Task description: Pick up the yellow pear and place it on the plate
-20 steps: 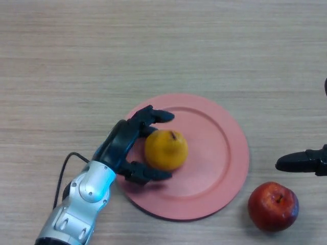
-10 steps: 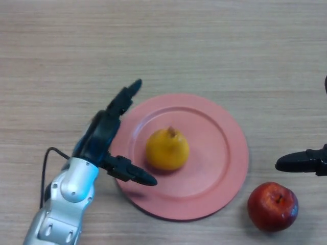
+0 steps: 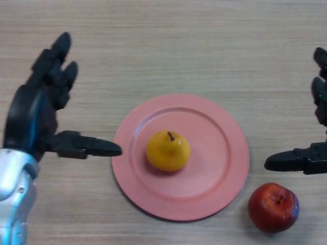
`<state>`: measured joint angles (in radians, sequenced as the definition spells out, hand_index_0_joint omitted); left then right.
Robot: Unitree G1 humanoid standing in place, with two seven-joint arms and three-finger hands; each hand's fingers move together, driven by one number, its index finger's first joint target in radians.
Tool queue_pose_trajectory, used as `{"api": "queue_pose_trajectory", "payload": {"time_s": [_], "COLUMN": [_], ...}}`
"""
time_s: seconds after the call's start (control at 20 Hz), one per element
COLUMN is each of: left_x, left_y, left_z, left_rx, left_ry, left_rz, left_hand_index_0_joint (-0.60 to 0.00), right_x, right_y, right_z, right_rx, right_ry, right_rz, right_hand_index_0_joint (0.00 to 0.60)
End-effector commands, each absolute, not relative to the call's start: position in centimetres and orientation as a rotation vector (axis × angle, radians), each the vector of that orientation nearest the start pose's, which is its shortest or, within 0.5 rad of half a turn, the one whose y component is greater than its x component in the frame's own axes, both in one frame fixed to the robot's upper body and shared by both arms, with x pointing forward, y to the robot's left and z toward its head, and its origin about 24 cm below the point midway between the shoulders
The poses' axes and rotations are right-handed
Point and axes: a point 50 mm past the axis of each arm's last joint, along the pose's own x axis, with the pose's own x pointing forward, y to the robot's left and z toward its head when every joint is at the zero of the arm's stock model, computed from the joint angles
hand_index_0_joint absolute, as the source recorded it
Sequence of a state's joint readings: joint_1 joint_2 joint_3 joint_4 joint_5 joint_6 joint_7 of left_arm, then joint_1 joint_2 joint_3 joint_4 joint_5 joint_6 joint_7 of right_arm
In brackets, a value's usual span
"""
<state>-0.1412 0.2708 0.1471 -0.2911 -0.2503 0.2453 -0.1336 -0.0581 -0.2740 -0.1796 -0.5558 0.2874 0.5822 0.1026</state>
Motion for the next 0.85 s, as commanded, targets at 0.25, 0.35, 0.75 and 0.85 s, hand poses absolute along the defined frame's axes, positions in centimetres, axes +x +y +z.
{"api": "queue_pose_trajectory", "payload": {"time_s": [0.25,0.35,0.75,0.85], "left_x": [25.8,26.0,26.4,26.4], "left_y": [24.0,24.2,23.8,23.8], "left_z": [17.6,17.8,17.9,17.8], "left_rx": [0.022,0.064,0.153,0.160], "left_ry": [-0.400,-0.418,-0.431,-0.429], "left_rz": [0.002,0.026,0.050,0.046], "left_hand_index_0_joint": [0.000,0.000,0.000,0.000], "right_x": [24.1,24.1,24.4,24.4], "right_y": [-20.4,-20.3,-20.1,-20.1], "right_z": [17.4,17.4,17.3,17.2], "right_rx": [-0.047,-0.039,-0.005,-0.004], "right_ry": [-0.288,-0.282,-0.279,-0.278], "right_rz": [0.075,0.077,0.113,0.118], "right_hand_index_0_joint": [0.000,0.000,0.000,0.000]}}
